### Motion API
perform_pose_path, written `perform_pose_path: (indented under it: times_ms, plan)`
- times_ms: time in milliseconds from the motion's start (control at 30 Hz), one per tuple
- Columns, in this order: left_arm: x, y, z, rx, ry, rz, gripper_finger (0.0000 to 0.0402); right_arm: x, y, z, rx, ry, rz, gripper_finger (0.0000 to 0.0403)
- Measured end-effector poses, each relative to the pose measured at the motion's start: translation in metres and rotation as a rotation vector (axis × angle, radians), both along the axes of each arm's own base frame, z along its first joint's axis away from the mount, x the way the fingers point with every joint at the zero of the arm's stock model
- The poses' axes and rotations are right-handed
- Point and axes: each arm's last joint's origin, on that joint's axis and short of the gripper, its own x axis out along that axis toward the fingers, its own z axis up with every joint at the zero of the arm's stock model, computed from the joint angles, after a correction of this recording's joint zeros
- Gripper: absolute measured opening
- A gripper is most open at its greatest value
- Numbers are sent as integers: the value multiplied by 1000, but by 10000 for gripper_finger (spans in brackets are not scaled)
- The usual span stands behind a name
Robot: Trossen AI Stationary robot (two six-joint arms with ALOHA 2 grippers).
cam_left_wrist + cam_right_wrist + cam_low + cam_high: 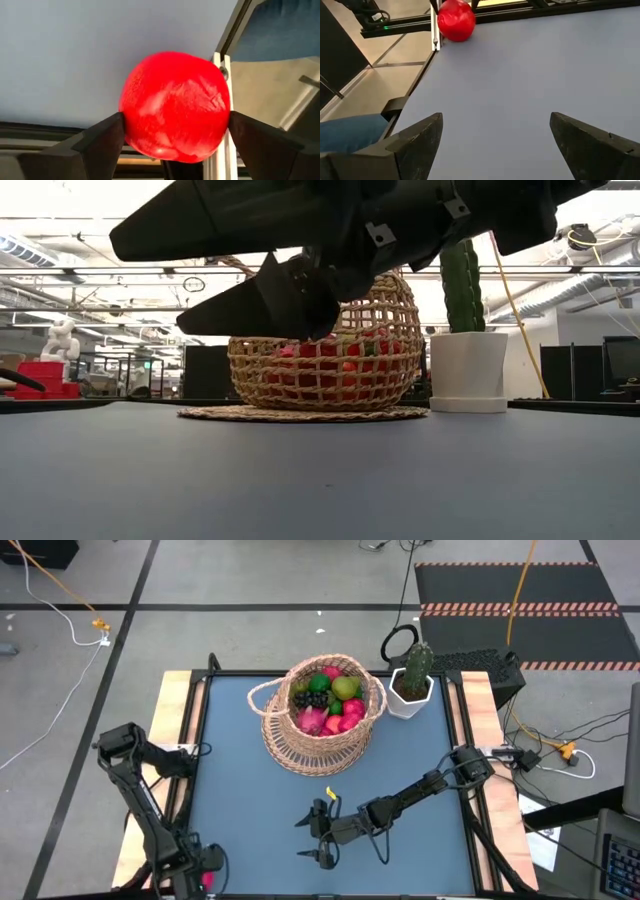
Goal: Build produce basket
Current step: Put the apple into the basket
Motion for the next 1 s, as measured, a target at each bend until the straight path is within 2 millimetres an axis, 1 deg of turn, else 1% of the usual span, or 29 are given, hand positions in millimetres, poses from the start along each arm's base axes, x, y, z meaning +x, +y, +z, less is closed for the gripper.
perform_pose_path:
  times_ms: [133,233,367,600,733,867,1000]
  plan:
    - [-6,0,0,28,1,-28,342,0,0,-1,-4,7,2,364]
    - [-5,1,-1,41,-21,-10,342,0,0,-1,-4,12,3,364]
    - [-3,-2,0,14,-61,-22,342,-1,0,-1,4,19,26,364]
    - [-3,-3,0,2,-51,-19,344,0,0,-2,21,28,67,364]
    - [-5,0,0,23,38,35,363,0,0,-2,21,27,67,364]
    - [-6,0,-1,44,42,102,394,0,0,-2,21,27,68,364]
    - [-5,0,-3,58,32,113,394,0,0,-2,25,33,82,364]
